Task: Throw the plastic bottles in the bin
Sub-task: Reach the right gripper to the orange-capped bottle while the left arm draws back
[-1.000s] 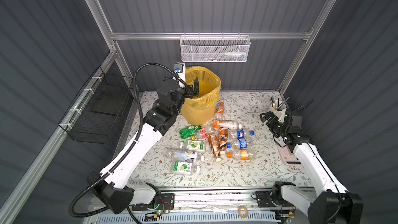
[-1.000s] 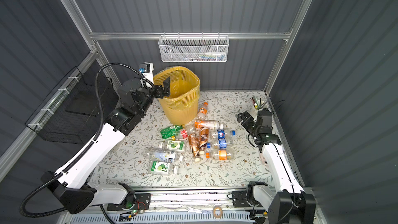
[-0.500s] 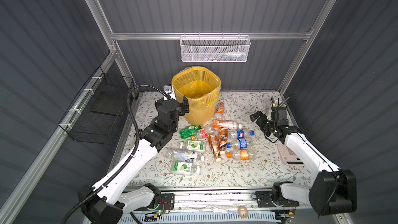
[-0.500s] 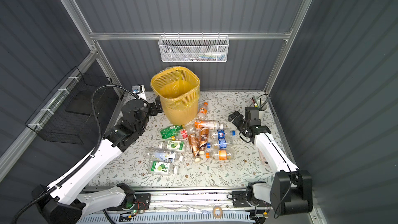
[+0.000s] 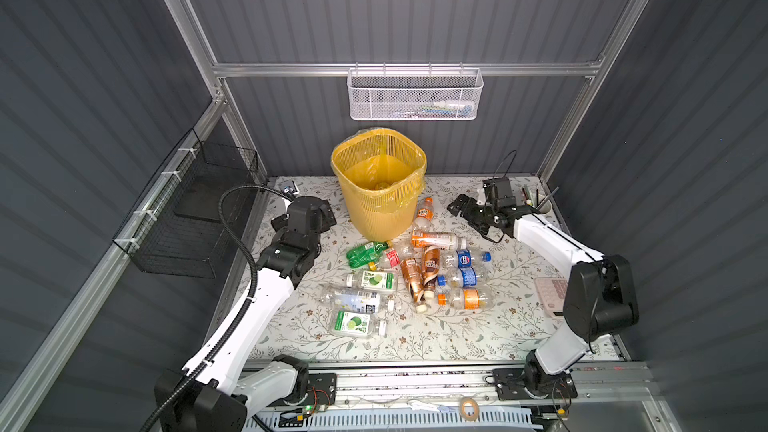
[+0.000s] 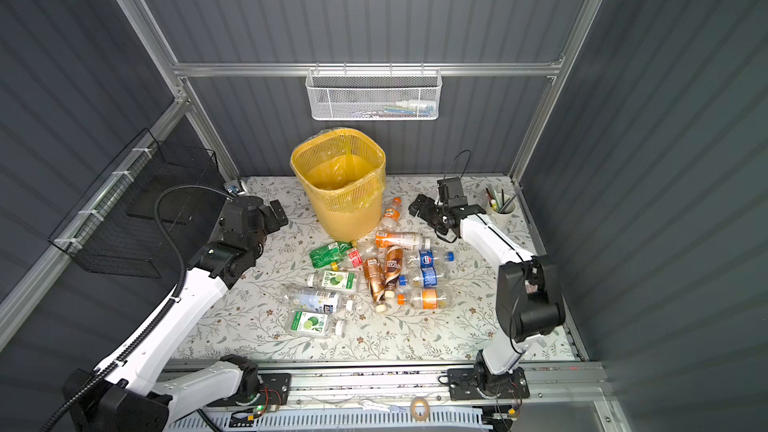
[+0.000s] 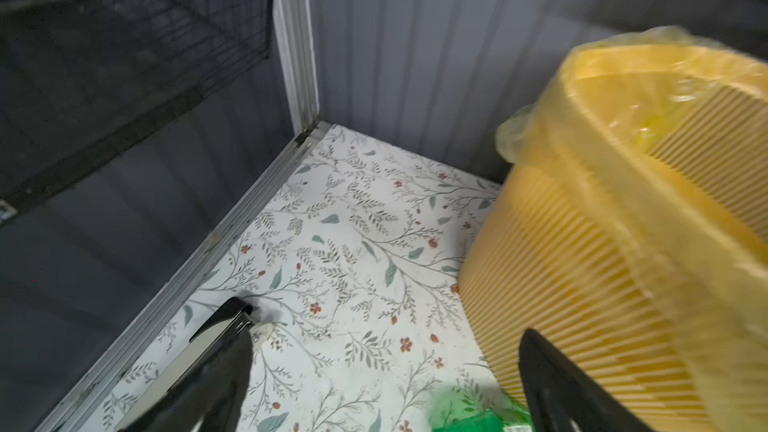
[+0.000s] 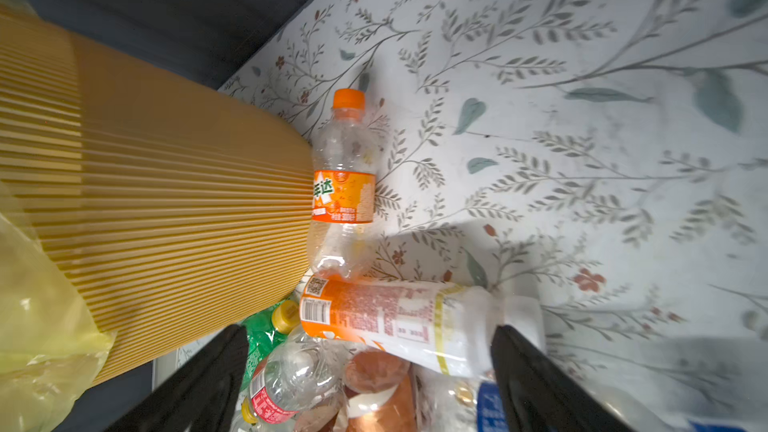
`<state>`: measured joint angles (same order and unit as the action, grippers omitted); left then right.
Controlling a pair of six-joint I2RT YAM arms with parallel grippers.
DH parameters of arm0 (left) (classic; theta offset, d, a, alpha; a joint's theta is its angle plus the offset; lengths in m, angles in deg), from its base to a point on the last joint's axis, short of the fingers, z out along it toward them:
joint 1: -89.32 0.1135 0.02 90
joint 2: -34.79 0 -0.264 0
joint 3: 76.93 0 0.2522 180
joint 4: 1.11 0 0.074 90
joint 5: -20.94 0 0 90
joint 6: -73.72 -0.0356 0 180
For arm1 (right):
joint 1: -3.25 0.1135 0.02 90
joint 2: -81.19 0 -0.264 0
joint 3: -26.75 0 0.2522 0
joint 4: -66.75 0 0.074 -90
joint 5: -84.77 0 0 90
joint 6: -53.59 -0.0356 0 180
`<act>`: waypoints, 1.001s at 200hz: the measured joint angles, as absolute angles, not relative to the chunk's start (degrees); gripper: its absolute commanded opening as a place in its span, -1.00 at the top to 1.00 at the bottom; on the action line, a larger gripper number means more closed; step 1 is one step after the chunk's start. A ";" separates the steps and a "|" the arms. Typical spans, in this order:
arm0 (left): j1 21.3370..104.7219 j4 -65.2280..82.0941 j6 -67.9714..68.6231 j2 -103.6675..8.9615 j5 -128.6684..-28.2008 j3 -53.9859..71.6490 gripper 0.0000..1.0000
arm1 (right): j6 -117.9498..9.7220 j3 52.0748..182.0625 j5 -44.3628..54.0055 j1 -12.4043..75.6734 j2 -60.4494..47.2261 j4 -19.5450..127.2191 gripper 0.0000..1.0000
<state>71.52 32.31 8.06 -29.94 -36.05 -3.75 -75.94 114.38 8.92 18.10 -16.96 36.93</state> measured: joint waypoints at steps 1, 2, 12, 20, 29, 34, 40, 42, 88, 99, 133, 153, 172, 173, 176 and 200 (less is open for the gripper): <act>71.74 32.31 8.12 -29.94 -36.20 -3.86 -0.99 | -75.90 114.53 8.99 18.17 -17.11 36.89 -0.84; 72.11 32.38 8.32 -29.94 -36.51 -4.12 -0.99 | -75.88 114.80 9.07 18.28 -17.40 36.85 -0.84; 74.51 32.77 9.35 -29.94 -38.56 -5.98 -0.99 | -75.24 116.70 10.12 18.96 -19.69 36.71 -0.80; 76.35 33.01 10.07 -29.94 -40.07 -7.53 -0.99 | -74.74 118.29 11.08 19.52 -21.68 36.58 -0.78; 77.79 33.30 10.83 -29.94 -41.73 -9.06 -0.99 | -74.54 120.13 12.37 20.00 -23.80 36.21 -0.76; 78.36 33.45 11.16 -29.94 -42.50 -9.76 -0.99 | -74.30 121.14 13.10 20.25 -25.16 36.08 -0.76; 78.95 33.52 11.47 -29.94 -43.41 -10.53 -0.99 | -74.17 122.21 13.84 20.51 -26.58 35.95 -0.74; 79.14 33.58 11.64 -29.94 -43.76 -10.77 -0.99 | -74.02 122.62 13.99 20.57 -27.08 35.80 -0.74; 81.68 33.21 13.37 -31.08 -49.08 -14.05 -0.99 | -72.38 129.83 17.18 21.82 -36.98 33.41 -0.73; 81.77 33.12 13.52 -31.47 -49.84 -14.44 -0.99 | -72.01 131.50 17.55 21.95 -39.03 32.67 -0.72; 81.77 32.79 13.52 -31.60 -51.59 -15.53 -0.99 | -71.22 136.28 18.04 22.21 -44.21 30.33 -0.69; 81.77 32.77 13.37 -31.60 -52.24 -15.66 -0.99 | -70.68 138.45 17.80 22.21 -46.23 29.09 -0.63; 81.77 32.77 13.26 -31.60 -52.66 -15.66 -0.99 | -70.39 140.85 17.49 22.21 -48.04 28.08 -0.61; 81.77 32.77 13.26 -31.60 -52.66 -15.66 -0.99 | -70.39 140.96 17.49 22.21 -48.15 28.04 -0.61; 81.77 32.77 13.17 -31.60 -52.70 -15.66 -0.99 | -70.37 141.40 17.47 22.21 -48.43 27.86 -0.60; 81.77 32.77 12.82 -31.60 -52.88 -15.66 -0.99 | -70.22 143.84 17.42 22.21 -50.49 27.21 -0.53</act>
<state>81.77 32.77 12.82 -31.60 -52.88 -15.66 -70.22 143.84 17.42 22.21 -50.49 27.21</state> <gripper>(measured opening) 0.995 0.787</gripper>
